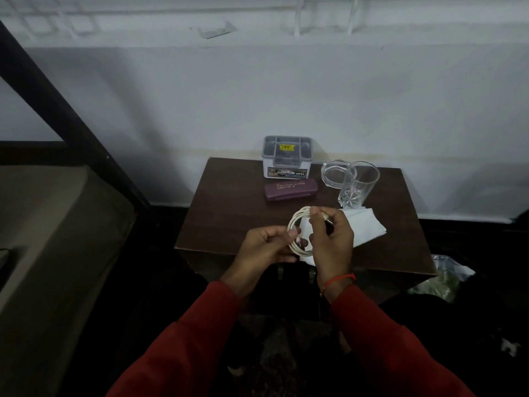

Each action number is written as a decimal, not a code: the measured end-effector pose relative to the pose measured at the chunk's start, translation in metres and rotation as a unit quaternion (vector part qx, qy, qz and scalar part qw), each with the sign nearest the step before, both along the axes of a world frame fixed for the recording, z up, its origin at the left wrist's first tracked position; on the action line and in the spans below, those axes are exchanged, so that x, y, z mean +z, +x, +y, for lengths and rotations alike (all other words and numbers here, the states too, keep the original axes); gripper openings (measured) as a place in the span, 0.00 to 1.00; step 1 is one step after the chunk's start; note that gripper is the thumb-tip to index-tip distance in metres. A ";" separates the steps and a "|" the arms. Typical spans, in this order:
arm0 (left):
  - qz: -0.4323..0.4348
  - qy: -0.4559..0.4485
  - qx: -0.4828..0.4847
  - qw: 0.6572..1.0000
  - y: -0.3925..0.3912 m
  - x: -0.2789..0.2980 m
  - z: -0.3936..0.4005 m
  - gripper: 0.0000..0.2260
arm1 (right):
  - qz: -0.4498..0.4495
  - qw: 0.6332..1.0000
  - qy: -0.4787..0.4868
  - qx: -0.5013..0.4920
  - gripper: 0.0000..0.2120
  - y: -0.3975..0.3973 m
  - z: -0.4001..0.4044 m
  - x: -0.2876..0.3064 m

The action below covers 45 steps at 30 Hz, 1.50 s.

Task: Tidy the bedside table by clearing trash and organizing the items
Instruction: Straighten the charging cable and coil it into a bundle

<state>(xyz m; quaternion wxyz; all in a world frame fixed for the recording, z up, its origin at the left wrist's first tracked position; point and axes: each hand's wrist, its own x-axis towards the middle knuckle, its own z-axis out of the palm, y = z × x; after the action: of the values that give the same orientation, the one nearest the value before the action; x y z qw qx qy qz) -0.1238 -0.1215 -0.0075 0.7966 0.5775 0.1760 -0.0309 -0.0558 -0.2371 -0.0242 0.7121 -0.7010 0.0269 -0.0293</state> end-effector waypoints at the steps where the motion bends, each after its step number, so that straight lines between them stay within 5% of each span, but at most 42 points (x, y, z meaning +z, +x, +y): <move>1: 0.000 -0.008 -0.004 1.000 0.000 0.000 0.002 0.08 | 0.016 1.000 0.018 0.009 0.06 0.001 0.000 0.002; 8: 0.037 -0.113 0.043 0.992 0.005 0.007 0.008 0.12 | 0.136 0.953 0.218 0.164 0.10 0.015 -0.019 0.021; 14: 0.050 -0.148 0.065 0.985 0.007 0.010 0.009 0.16 | 0.148 0.944 0.132 0.265 0.08 0.017 -0.028 0.021; 18: 0.057 -0.064 0.103 0.991 0.012 0.007 0.007 0.14 | 0.140 0.947 0.117 0.264 0.07 0.015 -0.028 0.021; 23: 0.018 0.070 0.092 0.993 0.009 0.003 0.003 0.12 | 0.163 0.929 0.214 0.254 0.08 0.017 -0.027 0.020; 31: 0.018 -0.019 0.059 0.998 0.009 0.007 0.010 0.12 | 0.108 0.958 0.133 0.228 0.11 0.019 -0.026 0.017; 45: -0.010 0.071 0.088 0.994 0.005 -0.006 0.012 0.08 | 0.087 0.952 0.072 0.286 0.07 0.015 -0.021 0.008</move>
<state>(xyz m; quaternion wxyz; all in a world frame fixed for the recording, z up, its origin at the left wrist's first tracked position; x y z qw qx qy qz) -0.1183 -0.1096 -0.0136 0.7551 0.6150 0.2197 0.0581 -0.0407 -0.2577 -0.0163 0.7342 -0.6259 -0.1110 0.2387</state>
